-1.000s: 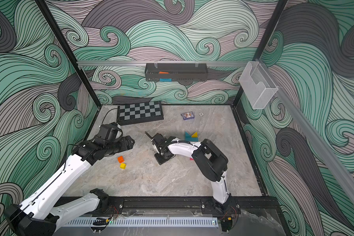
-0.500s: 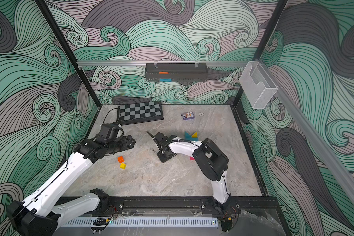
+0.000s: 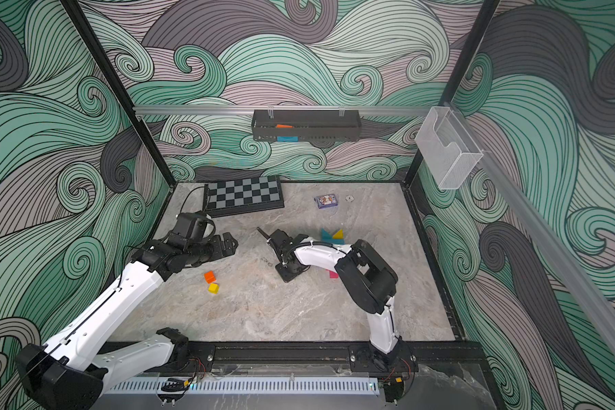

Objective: Assemble a carrot with building blocks
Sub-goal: Assemble the building block at the center of the board.

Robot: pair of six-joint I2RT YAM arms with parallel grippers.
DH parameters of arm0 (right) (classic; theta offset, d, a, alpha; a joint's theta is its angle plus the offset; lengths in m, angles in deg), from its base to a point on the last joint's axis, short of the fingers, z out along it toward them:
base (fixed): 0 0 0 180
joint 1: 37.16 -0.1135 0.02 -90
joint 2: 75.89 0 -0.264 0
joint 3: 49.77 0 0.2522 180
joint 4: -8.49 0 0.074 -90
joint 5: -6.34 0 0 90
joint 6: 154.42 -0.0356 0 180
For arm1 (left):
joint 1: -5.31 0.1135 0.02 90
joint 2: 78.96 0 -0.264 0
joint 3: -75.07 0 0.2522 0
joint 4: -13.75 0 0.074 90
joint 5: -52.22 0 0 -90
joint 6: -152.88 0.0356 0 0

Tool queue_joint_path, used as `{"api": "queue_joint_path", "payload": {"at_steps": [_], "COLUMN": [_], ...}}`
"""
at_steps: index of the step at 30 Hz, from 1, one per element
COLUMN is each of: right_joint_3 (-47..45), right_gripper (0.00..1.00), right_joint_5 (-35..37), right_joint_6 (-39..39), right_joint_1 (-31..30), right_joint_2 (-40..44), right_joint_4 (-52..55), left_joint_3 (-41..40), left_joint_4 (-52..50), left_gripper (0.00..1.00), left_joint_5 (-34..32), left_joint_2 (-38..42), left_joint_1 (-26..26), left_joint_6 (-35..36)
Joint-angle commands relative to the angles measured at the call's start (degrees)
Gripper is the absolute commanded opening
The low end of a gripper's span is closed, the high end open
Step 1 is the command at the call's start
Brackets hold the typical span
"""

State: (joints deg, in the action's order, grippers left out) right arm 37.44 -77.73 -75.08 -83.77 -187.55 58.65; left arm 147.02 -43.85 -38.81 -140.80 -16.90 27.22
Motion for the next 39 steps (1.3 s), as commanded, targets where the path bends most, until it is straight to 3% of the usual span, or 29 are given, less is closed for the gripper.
{"api": "queue_joint_path", "payload": {"at_steps": [1, 12, 16, 20, 24, 28, 33, 39], "right_joint_3": [1.2, 1.3, 1.3, 1.7, 3.0, 4.8, 5.5, 5.4], "right_gripper": [0.13, 0.17, 0.41, 0.54, 0.61, 0.70, 0.98, 0.99], "right_joint_5": [1.6, -1.2, -5.0, -9.4, -12.5, -13.2, -13.3, -15.0], "right_joint_6": [1.0, 0.1, -1.1, -2.0, -2.3, -1.5, -1.4, -2.1], "right_joint_1": [0.3, 0.4, 0.4, 0.4, 0.4, 0.4, 1.2, 3.2], "right_joint_2": [-0.2, 2.1, 8.0, 13.8, 18.2, 20.8, 23.0, 24.0], "right_joint_4": [0.7, 1.3, 3.6, 5.6, 7.6, 10.8, 12.9, 13.7], "left_joint_3": [0.4, -0.8, -2.3, -4.7, -5.2, -4.8, -7.0, -10.8], "left_joint_4": [1.1, -1.3, -2.9, -3.3, -4.9, -8.7, -9.6, -6.0], "left_gripper": [0.99, 0.99, 0.88, 0.81, 0.83, 0.96, 0.99, 0.94], "left_joint_5": [0.8, 1.0, 1.5, 3.0, 4.7, 4.5, 3.8, 3.4], "left_joint_2": [-0.3, -0.4, 1.1, 1.1, -2.0, -3.8, -3.0, -2.9], "left_joint_1": [0.8, 2.4, 4.7, 6.9, 8.4, 9.1, 9.7, 10.3], "left_joint_6": [-1.0, -2.1, -5.1, -7.5, -7.6, -7.7, -8.1, -8.3]}}
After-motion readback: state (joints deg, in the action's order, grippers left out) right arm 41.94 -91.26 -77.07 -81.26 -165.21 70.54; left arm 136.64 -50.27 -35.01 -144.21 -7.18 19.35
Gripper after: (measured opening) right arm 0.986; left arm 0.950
